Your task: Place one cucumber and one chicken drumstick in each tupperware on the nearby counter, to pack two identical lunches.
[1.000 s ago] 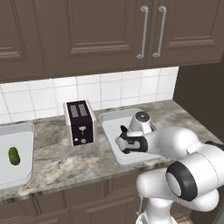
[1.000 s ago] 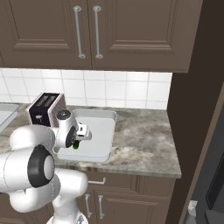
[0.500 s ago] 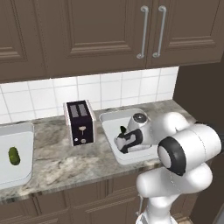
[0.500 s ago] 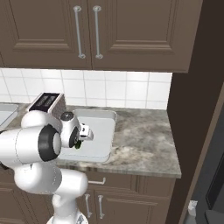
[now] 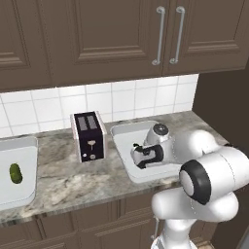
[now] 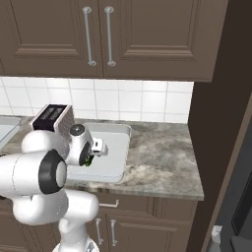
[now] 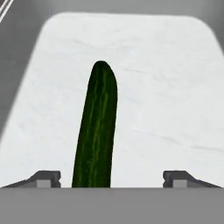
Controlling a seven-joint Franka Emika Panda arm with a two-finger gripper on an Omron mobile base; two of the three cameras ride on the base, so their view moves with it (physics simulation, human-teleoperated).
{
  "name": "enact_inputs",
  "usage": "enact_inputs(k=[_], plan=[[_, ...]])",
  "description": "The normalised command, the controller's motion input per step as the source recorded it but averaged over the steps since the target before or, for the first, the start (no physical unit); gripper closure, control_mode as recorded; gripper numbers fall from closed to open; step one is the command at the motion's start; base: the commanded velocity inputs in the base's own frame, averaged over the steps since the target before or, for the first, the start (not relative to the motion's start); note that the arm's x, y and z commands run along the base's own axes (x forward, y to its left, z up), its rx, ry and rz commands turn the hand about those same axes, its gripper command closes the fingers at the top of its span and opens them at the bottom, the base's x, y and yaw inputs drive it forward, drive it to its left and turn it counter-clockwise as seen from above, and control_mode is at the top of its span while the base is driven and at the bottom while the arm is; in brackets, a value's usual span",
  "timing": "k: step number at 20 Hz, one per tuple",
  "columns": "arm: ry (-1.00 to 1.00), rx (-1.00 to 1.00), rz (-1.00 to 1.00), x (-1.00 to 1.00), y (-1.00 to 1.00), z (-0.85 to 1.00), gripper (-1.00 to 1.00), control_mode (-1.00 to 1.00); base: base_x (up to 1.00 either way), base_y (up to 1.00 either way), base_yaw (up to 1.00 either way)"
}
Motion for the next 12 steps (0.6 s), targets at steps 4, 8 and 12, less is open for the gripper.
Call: enact_inputs(k=[4, 8, 12], plan=[[-0.12, 0.00, 0.00, -0.47, -0.34, 0.56, -1.00, -1.00, 0.00, 0.00, 0.00], [-0.05, 0.00, -0.02, -0.73, -0.31, 0.53, -1.00, -1.00, 0.00, 0.00, 0.00], [-0.11, 0.00, -0.02, -0.78, -0.25, 0.61, -1.00, -1.00, 0.00, 0.00, 0.00]])
